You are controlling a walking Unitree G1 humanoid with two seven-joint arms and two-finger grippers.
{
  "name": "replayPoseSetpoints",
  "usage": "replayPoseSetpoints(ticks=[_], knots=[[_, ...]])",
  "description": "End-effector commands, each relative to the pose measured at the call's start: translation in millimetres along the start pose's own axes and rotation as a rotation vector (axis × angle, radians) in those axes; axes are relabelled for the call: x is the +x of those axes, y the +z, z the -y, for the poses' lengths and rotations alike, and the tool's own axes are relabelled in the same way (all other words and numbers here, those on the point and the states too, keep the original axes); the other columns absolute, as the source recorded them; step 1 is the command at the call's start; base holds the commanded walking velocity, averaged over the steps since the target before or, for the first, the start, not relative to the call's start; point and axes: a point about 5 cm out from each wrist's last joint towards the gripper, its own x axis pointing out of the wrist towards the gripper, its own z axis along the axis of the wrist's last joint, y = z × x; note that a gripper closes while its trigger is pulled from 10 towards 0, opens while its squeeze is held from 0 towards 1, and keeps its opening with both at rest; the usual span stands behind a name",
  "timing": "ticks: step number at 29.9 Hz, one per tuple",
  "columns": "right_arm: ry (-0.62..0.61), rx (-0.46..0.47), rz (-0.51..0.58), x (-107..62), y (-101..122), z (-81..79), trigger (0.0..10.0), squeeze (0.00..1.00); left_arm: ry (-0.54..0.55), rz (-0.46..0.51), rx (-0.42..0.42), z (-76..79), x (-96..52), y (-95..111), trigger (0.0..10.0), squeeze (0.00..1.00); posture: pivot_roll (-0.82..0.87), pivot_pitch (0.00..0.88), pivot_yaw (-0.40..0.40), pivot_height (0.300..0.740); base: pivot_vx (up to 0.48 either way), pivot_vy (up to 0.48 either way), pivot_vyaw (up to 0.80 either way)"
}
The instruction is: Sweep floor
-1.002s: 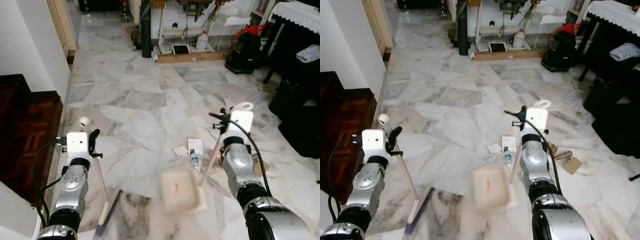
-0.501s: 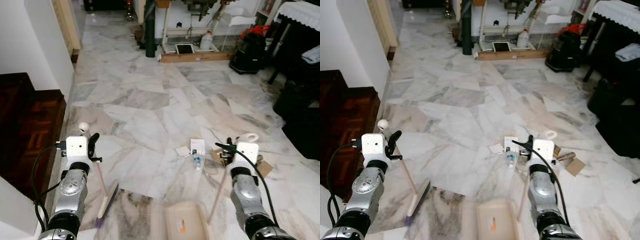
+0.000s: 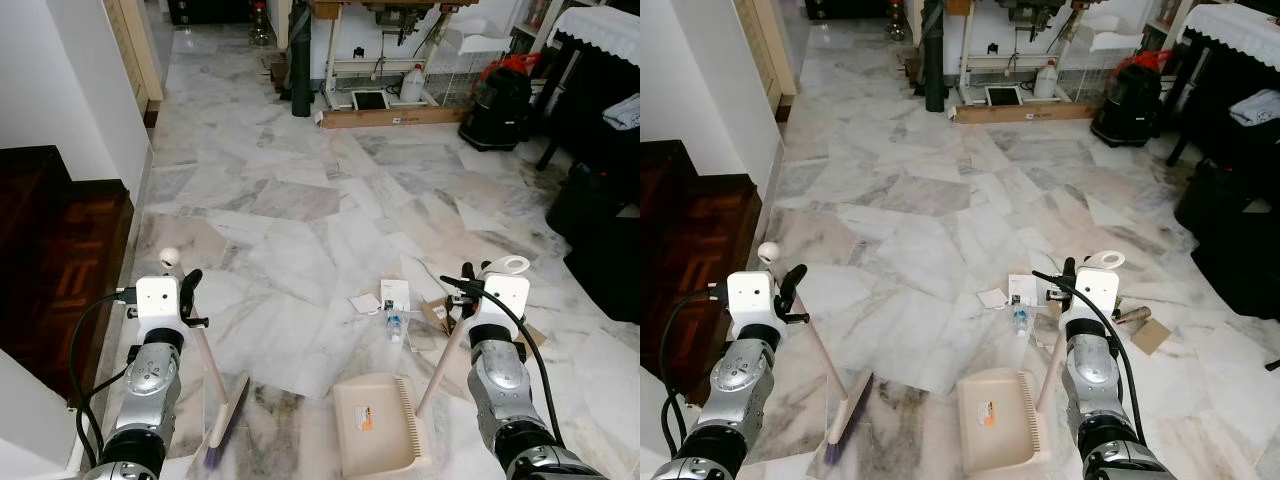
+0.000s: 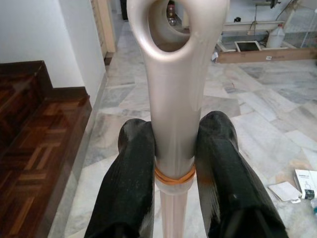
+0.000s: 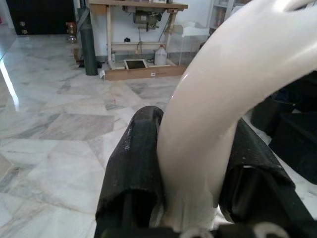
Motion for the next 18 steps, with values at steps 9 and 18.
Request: replayPoseSetpoints(ticks=[9, 18], knots=[[0.009, 0.017, 0.006, 4.5, 5.0, -1.4, 10.0, 0.0, 0.023, 0.031, -0.001, -5.1, -0.2, 4.4, 10.0, 0.0, 0.0, 0.0, -0.08, 0.74, 0.0, 0.0, -0.7], [0.02, 0.011, 0.014, 3.5, 5.1, -3.5, 10.0, 0.0, 0.02, 0.032, 0.005, -4.0, 0.0, 4.9, 10.0, 0.0, 0.0, 0.0, -0.08, 0.74, 0.0, 0.0, -0.52]])
